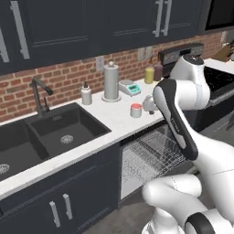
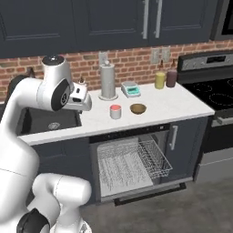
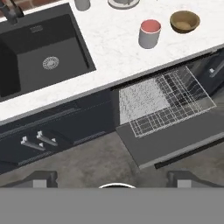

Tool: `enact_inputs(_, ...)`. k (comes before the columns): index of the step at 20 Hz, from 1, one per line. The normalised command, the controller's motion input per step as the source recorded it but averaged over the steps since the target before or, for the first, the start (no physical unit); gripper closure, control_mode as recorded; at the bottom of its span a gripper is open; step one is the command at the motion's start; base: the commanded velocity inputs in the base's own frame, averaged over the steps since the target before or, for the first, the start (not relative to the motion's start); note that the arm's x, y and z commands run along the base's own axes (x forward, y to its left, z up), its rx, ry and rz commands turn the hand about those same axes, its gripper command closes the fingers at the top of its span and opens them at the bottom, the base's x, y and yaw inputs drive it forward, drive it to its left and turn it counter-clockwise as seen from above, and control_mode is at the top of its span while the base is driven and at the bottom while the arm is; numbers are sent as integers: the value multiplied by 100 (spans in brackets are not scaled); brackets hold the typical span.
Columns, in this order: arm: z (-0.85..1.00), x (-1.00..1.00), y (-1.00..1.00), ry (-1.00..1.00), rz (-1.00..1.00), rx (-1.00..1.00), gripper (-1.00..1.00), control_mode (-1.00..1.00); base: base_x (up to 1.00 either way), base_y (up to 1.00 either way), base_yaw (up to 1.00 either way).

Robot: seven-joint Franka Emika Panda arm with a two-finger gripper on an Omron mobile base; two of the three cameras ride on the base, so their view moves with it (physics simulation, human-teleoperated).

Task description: Pick up the cup and bowl from the counter, place them in the dishwasher, and close the dishwasher door.

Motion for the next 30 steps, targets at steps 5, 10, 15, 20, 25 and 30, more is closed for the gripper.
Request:
enact_inputs(5, 0, 0, 0, 0, 0, 0, -100, 100, -50, 44, -47)
enact_inputs(10, 0, 0, 0, 0, 0, 0, -100, 100, -14, 50, -49)
enact_inputs(15, 0, 0, 0, 0, 0, 0, -100, 100, -1, 31, -44)
enact_inputs(20, 0, 0, 0, 0, 0, 0, -100, 100, 4, 45, -35)
enact_inputs(25, 0, 0, 0, 0, 0, 0, -100, 100, 15, 65, -28)
enact_inputs(30, 0, 0, 0, 0, 0, 0, -100, 100, 5, 67, -21)
